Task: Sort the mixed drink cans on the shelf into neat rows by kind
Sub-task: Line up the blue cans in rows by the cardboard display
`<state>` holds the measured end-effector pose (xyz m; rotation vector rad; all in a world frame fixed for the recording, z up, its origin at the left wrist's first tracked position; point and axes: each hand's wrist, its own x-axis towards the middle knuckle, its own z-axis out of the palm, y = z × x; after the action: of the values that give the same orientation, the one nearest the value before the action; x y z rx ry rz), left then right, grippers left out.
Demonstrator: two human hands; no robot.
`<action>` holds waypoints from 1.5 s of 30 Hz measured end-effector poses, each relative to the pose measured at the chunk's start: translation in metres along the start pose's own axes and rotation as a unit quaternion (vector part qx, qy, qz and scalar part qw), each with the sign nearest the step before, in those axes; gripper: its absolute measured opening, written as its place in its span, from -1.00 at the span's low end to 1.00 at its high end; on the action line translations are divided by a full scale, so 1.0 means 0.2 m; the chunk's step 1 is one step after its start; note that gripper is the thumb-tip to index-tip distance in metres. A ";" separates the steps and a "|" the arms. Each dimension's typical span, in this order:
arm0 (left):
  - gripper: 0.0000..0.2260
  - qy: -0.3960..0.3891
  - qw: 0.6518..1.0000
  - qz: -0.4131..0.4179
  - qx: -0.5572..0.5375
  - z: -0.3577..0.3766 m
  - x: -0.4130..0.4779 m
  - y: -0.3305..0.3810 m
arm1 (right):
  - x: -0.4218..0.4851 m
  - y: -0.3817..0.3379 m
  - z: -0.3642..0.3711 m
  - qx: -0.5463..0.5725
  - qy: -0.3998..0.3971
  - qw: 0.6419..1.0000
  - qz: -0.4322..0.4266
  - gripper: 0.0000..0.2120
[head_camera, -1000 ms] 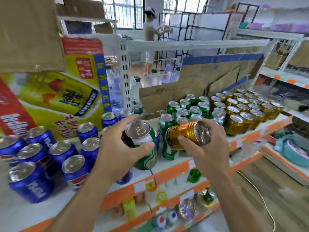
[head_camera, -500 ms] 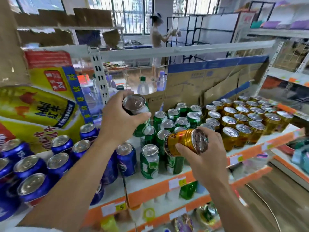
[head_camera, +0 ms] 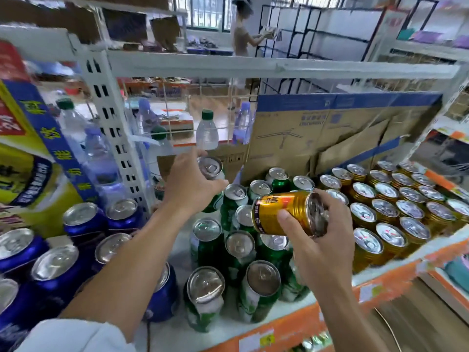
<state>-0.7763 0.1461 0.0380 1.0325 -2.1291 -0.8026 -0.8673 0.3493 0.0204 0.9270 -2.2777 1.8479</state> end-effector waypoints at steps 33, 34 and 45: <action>-0.68 -0.323 0.898 0.140 0.264 0.75 -0.31 0.56 | 0.23 0.46 -0.56 -0.300 -0.281 0.912 0.011 -0.44; -0.66 -0.308 0.899 0.134 0.282 0.73 -0.31 0.56 | 0.22 0.47 -0.54 -0.306 -0.286 0.908 -0.007 -0.44; -0.48 -0.211 0.921 0.105 0.311 0.66 -0.39 0.49 | 0.26 0.48 -0.48 -0.351 -0.341 0.871 -0.046 -0.33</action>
<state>-0.8800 0.2934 0.0078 0.9569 -2.9183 -0.2425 -0.9863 0.4254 -0.0162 1.6350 -2.8446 0.5310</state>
